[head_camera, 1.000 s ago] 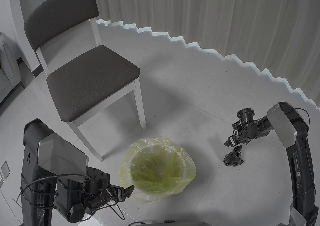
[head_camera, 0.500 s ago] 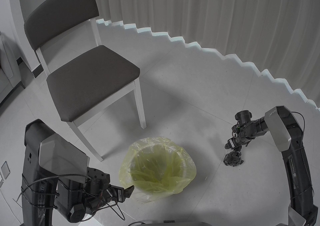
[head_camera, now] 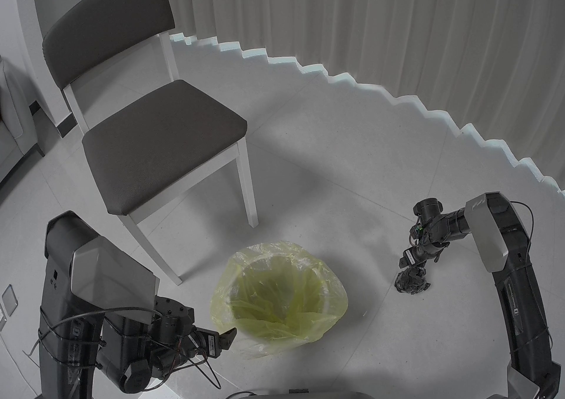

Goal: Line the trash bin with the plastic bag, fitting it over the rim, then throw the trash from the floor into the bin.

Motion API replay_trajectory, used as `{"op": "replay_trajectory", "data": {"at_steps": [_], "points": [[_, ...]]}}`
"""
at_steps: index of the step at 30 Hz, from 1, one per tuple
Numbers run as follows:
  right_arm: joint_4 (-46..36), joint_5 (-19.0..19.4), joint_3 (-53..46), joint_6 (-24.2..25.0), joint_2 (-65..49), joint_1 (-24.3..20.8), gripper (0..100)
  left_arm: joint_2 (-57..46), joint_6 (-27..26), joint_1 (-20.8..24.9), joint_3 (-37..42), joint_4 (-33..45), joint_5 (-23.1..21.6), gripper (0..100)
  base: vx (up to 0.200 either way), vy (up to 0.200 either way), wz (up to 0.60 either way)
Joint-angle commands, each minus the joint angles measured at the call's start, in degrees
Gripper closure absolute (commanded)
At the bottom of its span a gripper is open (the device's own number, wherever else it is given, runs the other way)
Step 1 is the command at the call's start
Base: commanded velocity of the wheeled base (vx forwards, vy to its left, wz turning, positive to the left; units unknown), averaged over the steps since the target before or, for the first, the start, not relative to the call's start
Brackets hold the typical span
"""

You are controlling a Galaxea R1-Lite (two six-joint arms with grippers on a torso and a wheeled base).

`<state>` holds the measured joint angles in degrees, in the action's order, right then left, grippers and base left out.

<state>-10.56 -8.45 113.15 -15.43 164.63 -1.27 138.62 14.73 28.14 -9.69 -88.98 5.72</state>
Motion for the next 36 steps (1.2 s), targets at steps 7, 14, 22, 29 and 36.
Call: {"op": "replay_trajectory", "data": {"at_steps": [7, 14, 22, 29, 36], "points": [[-4.0, -0.4, 1.4, 1.9, 3.2, 0.0, 0, 0.9, 0.0, -0.2, -0.2, -1.0, -0.1, 0, 0.0, 0.0, 0.0], [-3.7, -0.4, 1.4, 1.9, 3.1, 0.0, 0, 0.9, 0.0, -0.3, -0.2, -1.0, 0.0, 0, 0.0, 0.0, 0.0], [-4.0, -0.4, 1.4, 1.8, 2.5, -0.1, 100, 0.8, 0.0, -0.1, -0.1, -1.0, 0.0, 0, 0.0, 0.0, 0.0], [-3.9, -0.4, 1.4, 1.8, 1.0, 0.0, 100, 0.7, 0.0, -0.3, 0.0, -1.0, 0.3, 0, 0.0, 0.0, 0.0], [-2.3, 0.2, -6.4, 1.9, -6.8, -0.3, 100, -0.3, 0.2, -0.3, 0.2, -1.0, 0.3, 0, 0.0, 0.0, 0.0]]}}
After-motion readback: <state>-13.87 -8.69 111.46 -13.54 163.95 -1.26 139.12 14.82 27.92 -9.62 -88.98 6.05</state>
